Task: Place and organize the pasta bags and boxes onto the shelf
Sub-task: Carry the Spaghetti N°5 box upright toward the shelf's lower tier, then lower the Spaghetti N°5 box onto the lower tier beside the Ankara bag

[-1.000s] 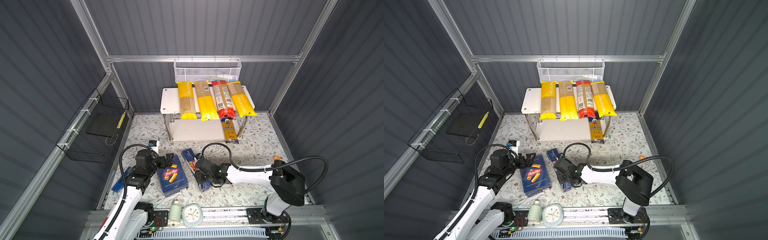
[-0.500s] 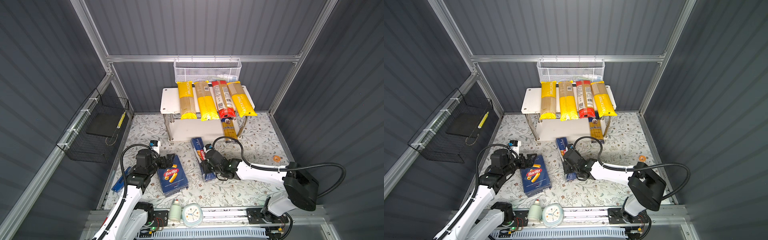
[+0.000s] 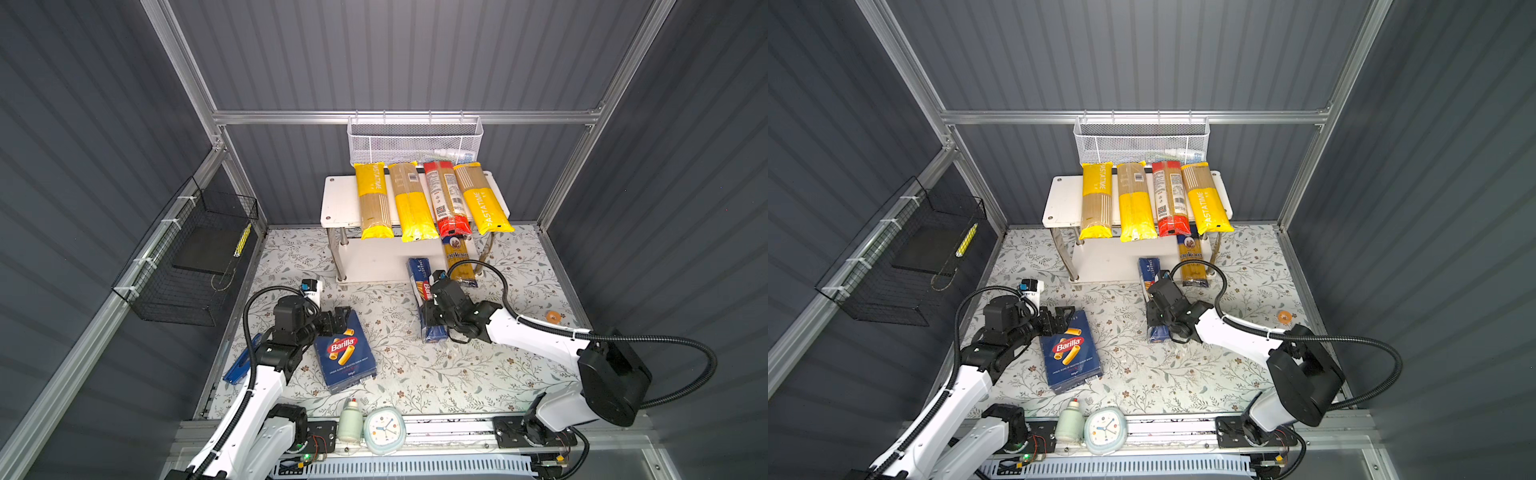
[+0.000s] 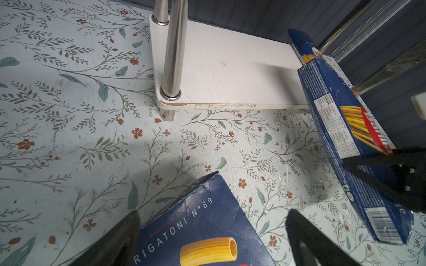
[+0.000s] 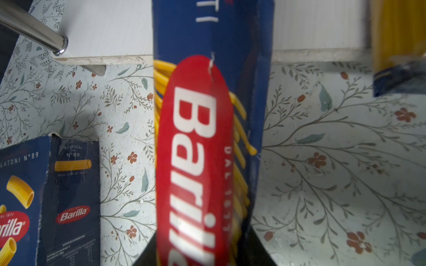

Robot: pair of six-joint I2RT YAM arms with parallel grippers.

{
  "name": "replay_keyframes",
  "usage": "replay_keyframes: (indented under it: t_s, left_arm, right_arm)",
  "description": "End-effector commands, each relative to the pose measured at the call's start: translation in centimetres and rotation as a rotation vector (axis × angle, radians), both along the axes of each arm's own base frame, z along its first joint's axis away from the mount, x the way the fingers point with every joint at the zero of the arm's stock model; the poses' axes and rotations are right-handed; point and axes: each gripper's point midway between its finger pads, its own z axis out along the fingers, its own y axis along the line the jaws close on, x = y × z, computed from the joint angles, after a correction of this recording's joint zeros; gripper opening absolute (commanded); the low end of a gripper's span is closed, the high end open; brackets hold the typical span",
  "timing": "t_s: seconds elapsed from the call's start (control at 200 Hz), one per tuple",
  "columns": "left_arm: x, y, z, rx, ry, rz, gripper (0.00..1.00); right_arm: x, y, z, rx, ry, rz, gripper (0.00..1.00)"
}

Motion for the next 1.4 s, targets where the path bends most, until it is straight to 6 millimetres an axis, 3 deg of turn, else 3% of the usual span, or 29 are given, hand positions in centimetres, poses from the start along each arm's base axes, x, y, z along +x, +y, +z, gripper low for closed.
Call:
replay_keyframes:
  t_s: [0.0, 0.9, 1.396]
  left_arm:
    - [0.1, -0.5, 0.6, -0.023, 0.000, -0.019, 0.99]
    - [-0.1, -0.3, 0.8, -0.029, 0.015, -0.006, 0.99]
    - [-0.4, -0.1, 1.6, -0.018, 0.016, -0.005, 0.99]
  right_arm:
    - [3.1, 1.8, 5.2, 0.085, -0.141, 0.006, 0.28]
    - [10.9, -2.2, 7.6, 0.076, -0.208, -0.118, 0.26]
    - [14.6, -3.0, 8.2, 0.070, -0.221, -0.127, 0.27]
